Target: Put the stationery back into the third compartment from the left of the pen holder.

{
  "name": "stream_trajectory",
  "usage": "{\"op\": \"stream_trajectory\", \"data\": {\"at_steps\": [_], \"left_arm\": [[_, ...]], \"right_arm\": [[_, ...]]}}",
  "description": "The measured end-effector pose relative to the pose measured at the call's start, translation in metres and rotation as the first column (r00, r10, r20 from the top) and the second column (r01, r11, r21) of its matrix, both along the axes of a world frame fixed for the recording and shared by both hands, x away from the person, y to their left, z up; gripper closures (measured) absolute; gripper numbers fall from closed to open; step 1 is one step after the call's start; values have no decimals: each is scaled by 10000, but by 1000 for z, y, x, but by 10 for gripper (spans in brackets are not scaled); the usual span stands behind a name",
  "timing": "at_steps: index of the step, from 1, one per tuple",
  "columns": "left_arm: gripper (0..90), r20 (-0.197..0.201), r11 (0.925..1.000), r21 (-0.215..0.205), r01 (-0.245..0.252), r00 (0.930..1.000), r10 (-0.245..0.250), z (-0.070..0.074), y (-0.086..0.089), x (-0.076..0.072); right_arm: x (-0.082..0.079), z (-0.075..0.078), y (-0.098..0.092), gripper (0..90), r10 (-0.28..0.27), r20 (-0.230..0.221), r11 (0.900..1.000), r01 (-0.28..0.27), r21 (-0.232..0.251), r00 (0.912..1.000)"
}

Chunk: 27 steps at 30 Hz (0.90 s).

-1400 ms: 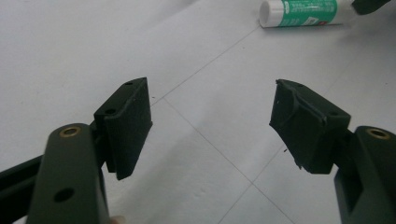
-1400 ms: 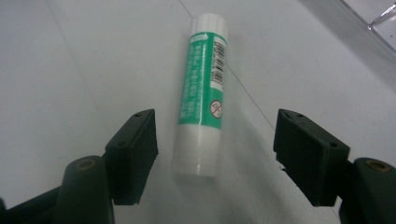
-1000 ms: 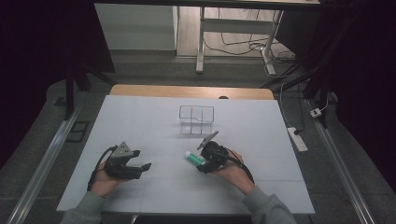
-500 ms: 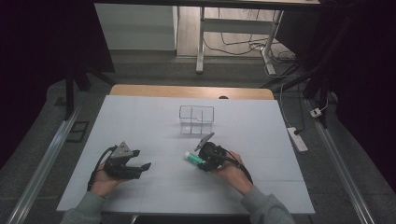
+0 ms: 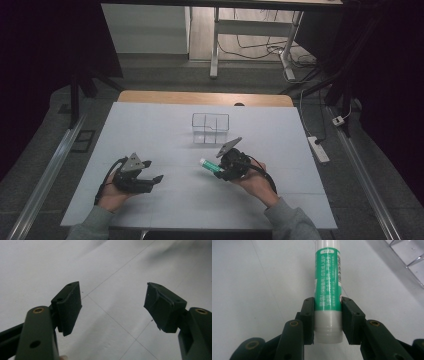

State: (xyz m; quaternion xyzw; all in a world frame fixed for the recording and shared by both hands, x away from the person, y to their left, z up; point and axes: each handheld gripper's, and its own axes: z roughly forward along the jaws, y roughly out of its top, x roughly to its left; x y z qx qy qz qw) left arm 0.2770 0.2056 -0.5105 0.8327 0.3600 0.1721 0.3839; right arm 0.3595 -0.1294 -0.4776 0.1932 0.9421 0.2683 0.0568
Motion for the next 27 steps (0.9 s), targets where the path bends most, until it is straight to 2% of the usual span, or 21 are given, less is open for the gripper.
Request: {"op": "stream_trajectory", "data": {"at_steps": [4,7,14,20,24,27], "left_arm": [[286,204,9996,268,127,9997,-132,3,-7,-2],[276,351,9982,536,270,9990,-289,5,-15,-4],[261,520,9939,776,788,9952,-829,9,-33,-6],[248,486,9928,812,884,9945,-926,9,-38,-2],[248,627,9901,813,1147,9908,-1199,13,-45,-2],[248,747,9861,1037,1299,9876,-1380,15,-52,-2]], "right_arm": [[1,6,-5,644,17,-128,9992,-12,392,9999],[1,7,-5,644,-8,-305,9987,24,516,9995],[-1,7,0,644,303,-393,9987,-286,417,9988],[-3,5,4,643,453,-463,9982,-434,408,9979],[-3,4,8,643,547,-609,9981,-528,327,9966],[-2,4,11,643,670,-661,9975,-653,262,9956]]}}
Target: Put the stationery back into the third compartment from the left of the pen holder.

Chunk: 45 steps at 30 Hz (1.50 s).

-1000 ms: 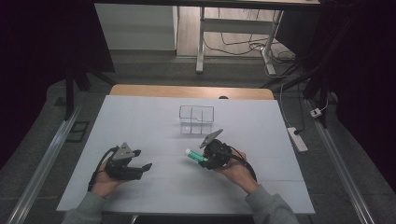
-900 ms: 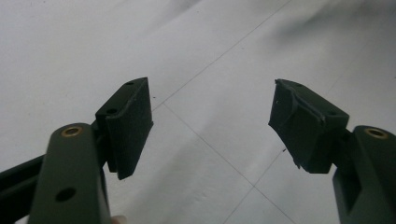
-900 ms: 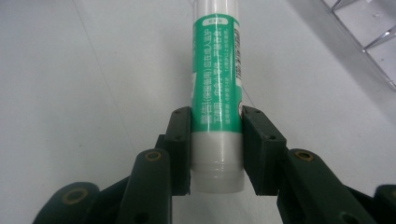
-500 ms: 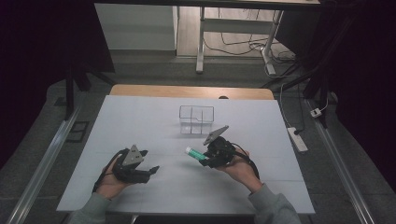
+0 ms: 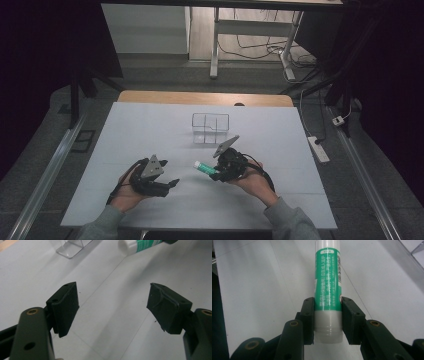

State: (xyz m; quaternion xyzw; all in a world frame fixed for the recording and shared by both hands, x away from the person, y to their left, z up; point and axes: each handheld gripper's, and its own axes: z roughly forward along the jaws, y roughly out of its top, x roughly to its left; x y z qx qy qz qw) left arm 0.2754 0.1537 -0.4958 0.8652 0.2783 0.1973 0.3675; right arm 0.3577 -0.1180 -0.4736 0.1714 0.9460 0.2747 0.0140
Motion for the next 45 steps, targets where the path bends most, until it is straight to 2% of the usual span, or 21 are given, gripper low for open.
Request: {"op": "stream_trajectory", "data": {"at_steps": [7,13,16,27,30,36,42,45], "left_arm": [[251,226,9976,467,506,9984,-517,1,-16,2],[255,354,9906,950,989,9941,-1026,2,-33,4],[252,380,9864,1258,1058,9931,-1113,1,-39,5],[259,413,9764,1620,1427,9876,-1512,0,-54,10],[280,474,9687,1915,1577,9844,-1696,-1,-59,11],[350,643,9513,2577,1693,9793,-1917,-5,-66,10],[427,750,9398,2790,1970,9713,-2259,-6,-70,10],[485,789,9259,3129,2118,9657,-2475,-8,-72,9]], "right_arm": [[0,-4,10,643,285,-162,9994,-288,-182,9995],[-1,-6,15,643,417,-479,9986,-432,-310,9980],[-1,-7,17,643,521,-619,9980,-542,-320,9967],[-1,-5,20,642,708,-659,9972,-724,-211,9953],[-1,-5,21,642,816,-857,9966,-820,-5,9930],[0,-5,21,643,937,-1054,9956,-936,60,9900],[2,-5,20,642,1055,-1345,9942,-1015,363,9853],[1,-5,20,642,1083,-1377,9939,-1044,352,9845]]}}
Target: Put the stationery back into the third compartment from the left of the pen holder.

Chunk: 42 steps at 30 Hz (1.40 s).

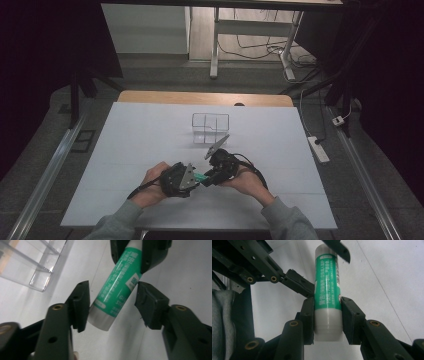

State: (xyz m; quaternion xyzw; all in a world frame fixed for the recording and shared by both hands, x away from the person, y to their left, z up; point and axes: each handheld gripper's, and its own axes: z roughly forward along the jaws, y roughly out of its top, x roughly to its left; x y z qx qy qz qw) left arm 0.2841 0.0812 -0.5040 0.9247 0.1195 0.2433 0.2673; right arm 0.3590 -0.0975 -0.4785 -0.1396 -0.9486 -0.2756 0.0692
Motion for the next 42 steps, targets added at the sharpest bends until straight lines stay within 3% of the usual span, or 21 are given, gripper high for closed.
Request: {"op": "stream_trajectory", "data": {"at_steps": [2,10,15,19,23,25,28,33,37,39,42], "left_arm": [[535,108,9992,384,55,9999,-59,-2,-1,0],[641,-373,9969,418,671,9972,-655,-3,1,-1],[654,-497,9994,-48,355,9981,-357,-2,6,1],[654,-595,9993,-380,-19,9982,-4,-2,12,5],[654,-712,9939,-971,-523,9964,454,2,22,10],[654,-864,9861,-1413,-874,9934,757,3,28,13],[654,-1071,9706,-2037,-1281,9884,1080,6,37,17],[653,-1268,9417,-2869,-1760,9813,1448,9,48,21],[653,-1423,9135,-3528,-2026,9765,1617,10,53,22],[653,-1472,9055,-3706,-2066,9757,1624,11,54,22],[653,-1498,8998,-3855,-2042,9761,1573,11,53,21]], "right_arm": [[1,1,-1,642,-29,-108,9999,31,132,9999],[0,6,-4,633,-108,-260,9974,126,707,9996],[-2,10,-7,582,-347,218,9915,317,1259,9992],[-2,16,-13,460,-1062,799,9707,859,2245,9911],[-4,22,-24,378,-1786,1610,9401,1200,3192,9707],[-5,23,-30,353,-2081,1872,9244,1305,3584,9600],[-4,22,-38,343,-2337,1867,9014,1406,4096,9542],[-4,20,-45,326,-2590,1959,8865,1523,4370,9458],[-5,19,-45,311,-2743,2071,8719,1519,4656,9391],[-6,19,-44,301,-2792,2167,8689,1500,4718,9355],[-7,17,-43,289,-2916,2137,8604,1581,4845,9324]]}}
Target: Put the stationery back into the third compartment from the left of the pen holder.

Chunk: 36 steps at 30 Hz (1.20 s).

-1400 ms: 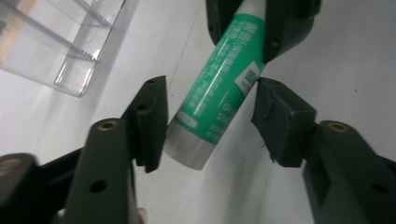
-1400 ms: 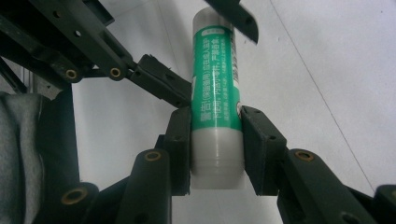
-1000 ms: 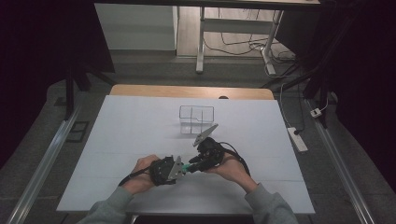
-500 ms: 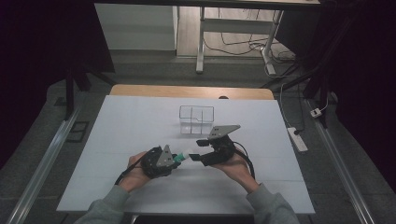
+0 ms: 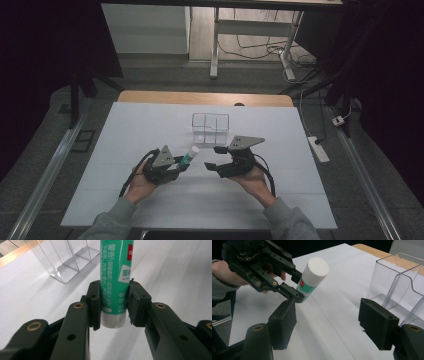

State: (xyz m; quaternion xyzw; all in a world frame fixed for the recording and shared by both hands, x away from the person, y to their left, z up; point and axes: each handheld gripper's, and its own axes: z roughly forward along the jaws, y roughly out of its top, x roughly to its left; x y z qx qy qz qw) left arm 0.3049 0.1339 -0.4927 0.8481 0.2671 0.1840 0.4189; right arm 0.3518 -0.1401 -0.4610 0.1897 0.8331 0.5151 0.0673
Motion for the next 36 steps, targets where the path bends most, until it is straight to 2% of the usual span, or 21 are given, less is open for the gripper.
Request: {"op": "stream_trajectory", "data": {"at_steps": [14,20,24,28,33,36], "left_arm": [[652,-30,9991,-117,408,9992,-408,-2,-17,-3],[652,-116,9973,-392,617,9980,-622,-2,-26,-4],[651,-19,9960,-307,834,9965,-835,-3,-36,-7],[651,32,9952,-237,947,9955,-947,-4,-42,-8],[639,142,9963,-75,856,9962,-855,-6,-45,-8],[616,72,9966,-169,803,9968,-802,-6,-43,-8]], "right_arm": [[-3,-7,10,284,-30,-69,9997,32,251,10000],[-5,-9,15,320,27,-36,9993,-26,381,10000],[-7,-10,16,394,-21,-81,9982,26,602,10000],[-9,-10,16,520,6,91,9986,-11,526,10000],[-10,-9,15,590,145,-20,9975,-143,690,9999],[-11,-8,16,619,341,0,9969,-340,703,9994]]}}
